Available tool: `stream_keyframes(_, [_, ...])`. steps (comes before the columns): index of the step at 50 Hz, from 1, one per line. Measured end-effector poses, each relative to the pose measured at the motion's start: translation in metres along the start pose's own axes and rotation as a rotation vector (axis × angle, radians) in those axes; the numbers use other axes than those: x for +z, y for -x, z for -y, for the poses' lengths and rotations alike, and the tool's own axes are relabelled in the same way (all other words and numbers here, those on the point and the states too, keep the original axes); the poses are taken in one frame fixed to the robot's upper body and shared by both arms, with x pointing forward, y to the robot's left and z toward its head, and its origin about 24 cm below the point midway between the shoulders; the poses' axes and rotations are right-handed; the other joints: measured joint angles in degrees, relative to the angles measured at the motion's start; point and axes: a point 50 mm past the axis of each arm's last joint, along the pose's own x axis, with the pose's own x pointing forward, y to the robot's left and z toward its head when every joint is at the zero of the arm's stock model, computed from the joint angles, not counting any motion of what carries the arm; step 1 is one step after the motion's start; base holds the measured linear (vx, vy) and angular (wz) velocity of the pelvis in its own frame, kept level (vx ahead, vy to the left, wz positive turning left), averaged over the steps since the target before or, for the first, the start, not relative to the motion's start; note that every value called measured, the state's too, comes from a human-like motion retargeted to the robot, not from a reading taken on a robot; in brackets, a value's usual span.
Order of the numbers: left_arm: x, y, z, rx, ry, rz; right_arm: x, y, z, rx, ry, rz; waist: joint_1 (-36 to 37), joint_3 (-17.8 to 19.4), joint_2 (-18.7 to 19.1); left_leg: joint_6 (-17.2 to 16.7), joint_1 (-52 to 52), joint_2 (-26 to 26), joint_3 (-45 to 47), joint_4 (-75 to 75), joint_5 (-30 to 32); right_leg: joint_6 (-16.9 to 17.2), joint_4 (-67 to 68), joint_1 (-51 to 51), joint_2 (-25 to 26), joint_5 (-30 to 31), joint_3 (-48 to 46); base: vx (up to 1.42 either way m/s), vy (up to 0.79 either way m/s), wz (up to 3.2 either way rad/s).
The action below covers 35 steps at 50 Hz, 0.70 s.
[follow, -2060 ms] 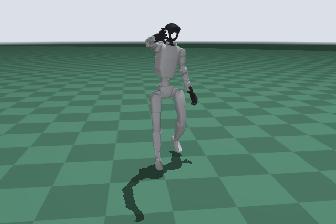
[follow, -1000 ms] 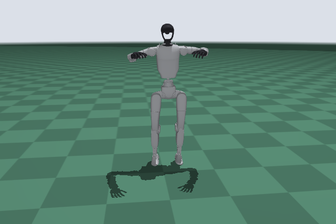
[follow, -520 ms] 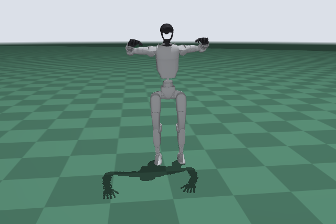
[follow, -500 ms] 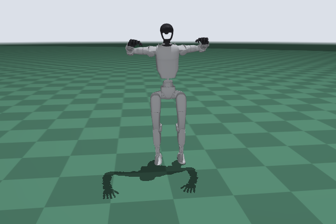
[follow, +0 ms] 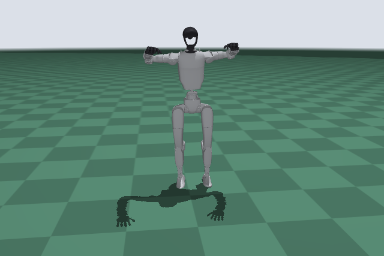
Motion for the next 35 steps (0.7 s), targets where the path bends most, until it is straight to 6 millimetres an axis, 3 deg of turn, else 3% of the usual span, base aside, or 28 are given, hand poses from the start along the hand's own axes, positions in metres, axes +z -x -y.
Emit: stream_keyframes(35, [0.0000, -0.0026, 0.0019, -0.025, -0.002, 0.002, 0.0009, -0.0028, -0.0020, 0.008, -0.016, 0.006, 0.2, -1.1, -0.6, 0.1, 0.5, 0.0, 0.8, -0.1, -0.4, 0.0, 0.2, 0.0, 0.0, -0.1, 0.7, 0.00, 0.00, 0.00])
